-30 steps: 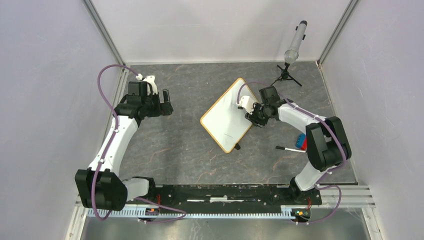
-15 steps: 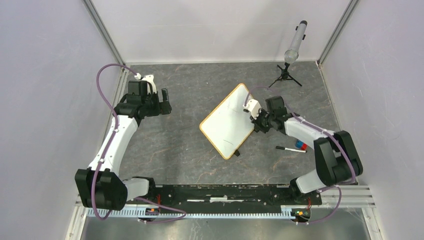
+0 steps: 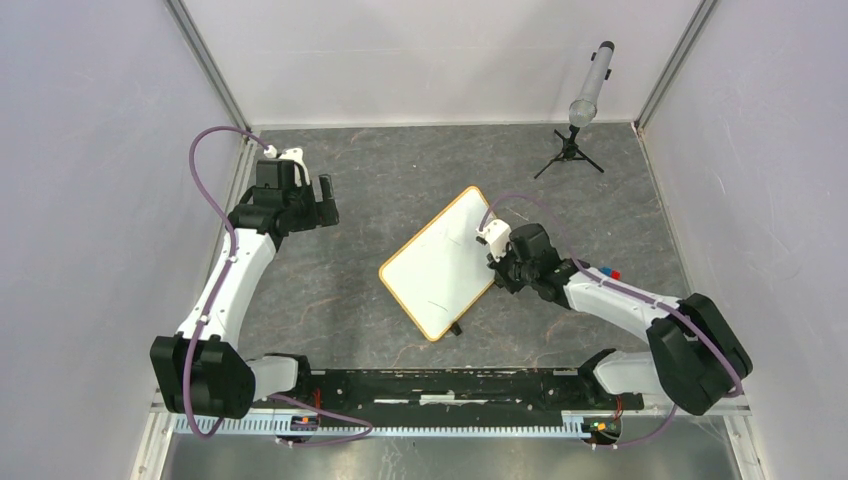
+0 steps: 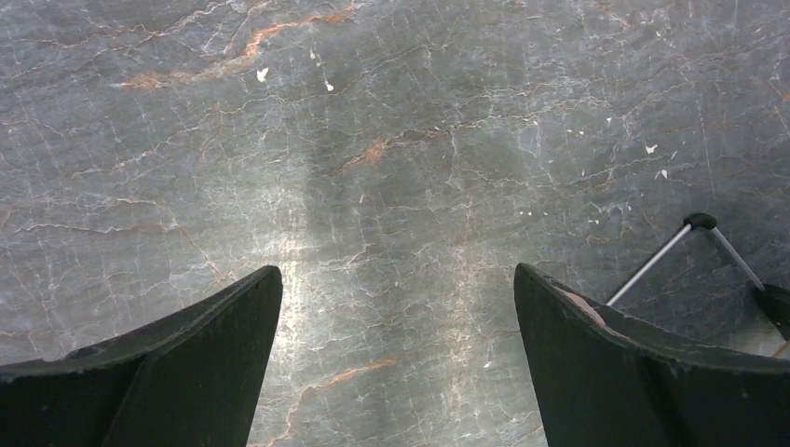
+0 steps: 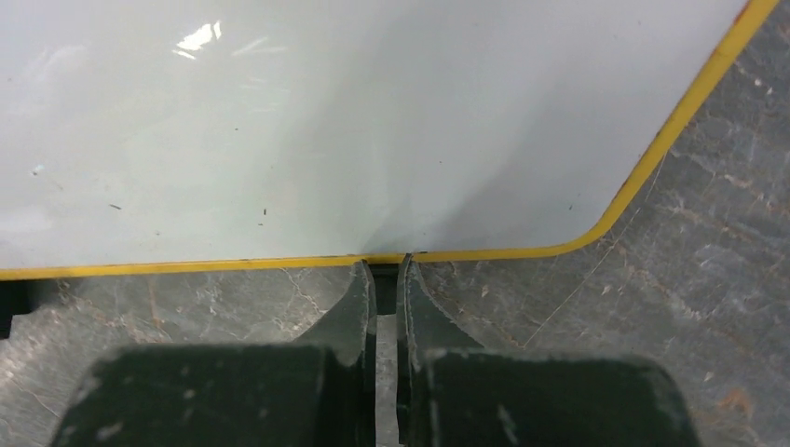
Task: Write a sentence on the whiteboard
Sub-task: Move the whiteboard to the center of the board.
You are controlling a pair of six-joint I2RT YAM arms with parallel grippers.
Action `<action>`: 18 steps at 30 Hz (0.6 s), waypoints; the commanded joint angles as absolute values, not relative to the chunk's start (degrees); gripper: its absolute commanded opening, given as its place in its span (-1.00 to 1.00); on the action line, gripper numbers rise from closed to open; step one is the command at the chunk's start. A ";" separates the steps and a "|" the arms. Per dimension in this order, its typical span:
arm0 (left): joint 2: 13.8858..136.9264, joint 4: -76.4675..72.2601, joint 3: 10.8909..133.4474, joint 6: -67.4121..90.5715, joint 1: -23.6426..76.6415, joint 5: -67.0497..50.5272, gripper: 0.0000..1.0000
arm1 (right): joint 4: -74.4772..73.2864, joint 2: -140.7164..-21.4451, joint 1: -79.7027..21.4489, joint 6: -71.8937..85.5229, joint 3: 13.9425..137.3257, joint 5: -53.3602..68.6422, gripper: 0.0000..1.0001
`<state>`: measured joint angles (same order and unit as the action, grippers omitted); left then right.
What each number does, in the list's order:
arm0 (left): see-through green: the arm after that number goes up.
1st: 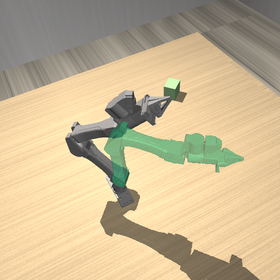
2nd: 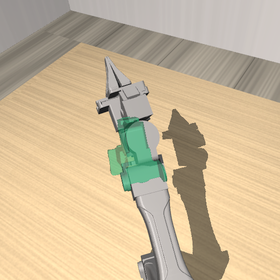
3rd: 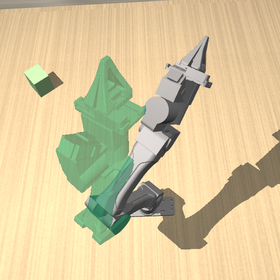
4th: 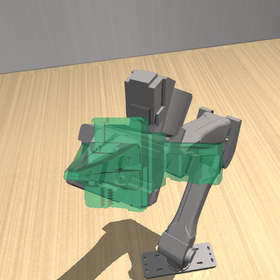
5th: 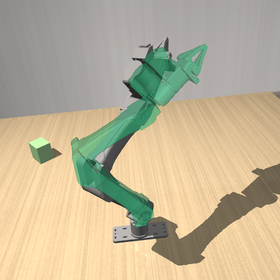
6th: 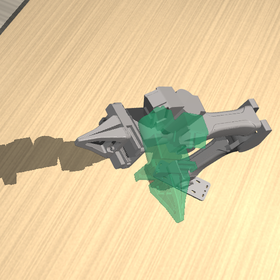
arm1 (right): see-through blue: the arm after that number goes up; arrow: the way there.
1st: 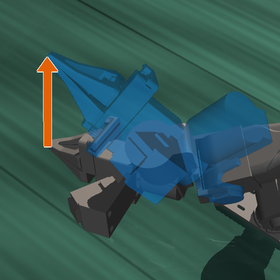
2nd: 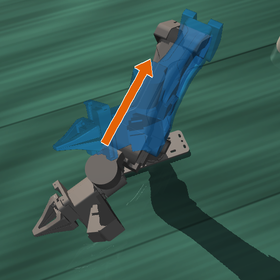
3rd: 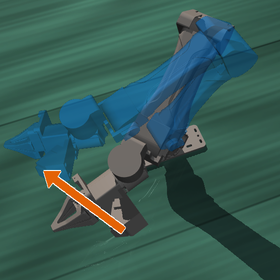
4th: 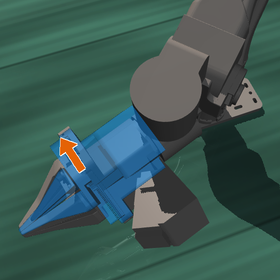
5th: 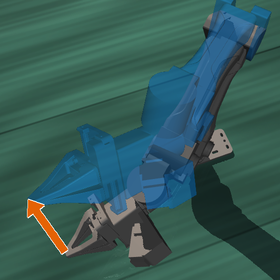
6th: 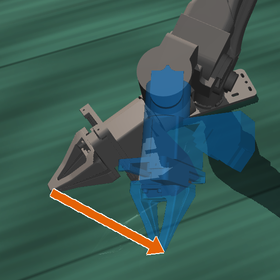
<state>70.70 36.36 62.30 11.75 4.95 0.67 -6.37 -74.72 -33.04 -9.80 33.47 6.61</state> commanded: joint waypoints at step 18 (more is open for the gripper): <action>70.89 35.53 65.37 14.24 5.01 2.46 1.00 | -13.99 -67.14 -41.84 7.06 24.72 16.99 -0.26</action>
<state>70.89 36.38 62.98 12.43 4.95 1.48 -8.71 -67.77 -40.71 4.69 27.18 9.10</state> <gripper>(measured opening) 0.994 0.330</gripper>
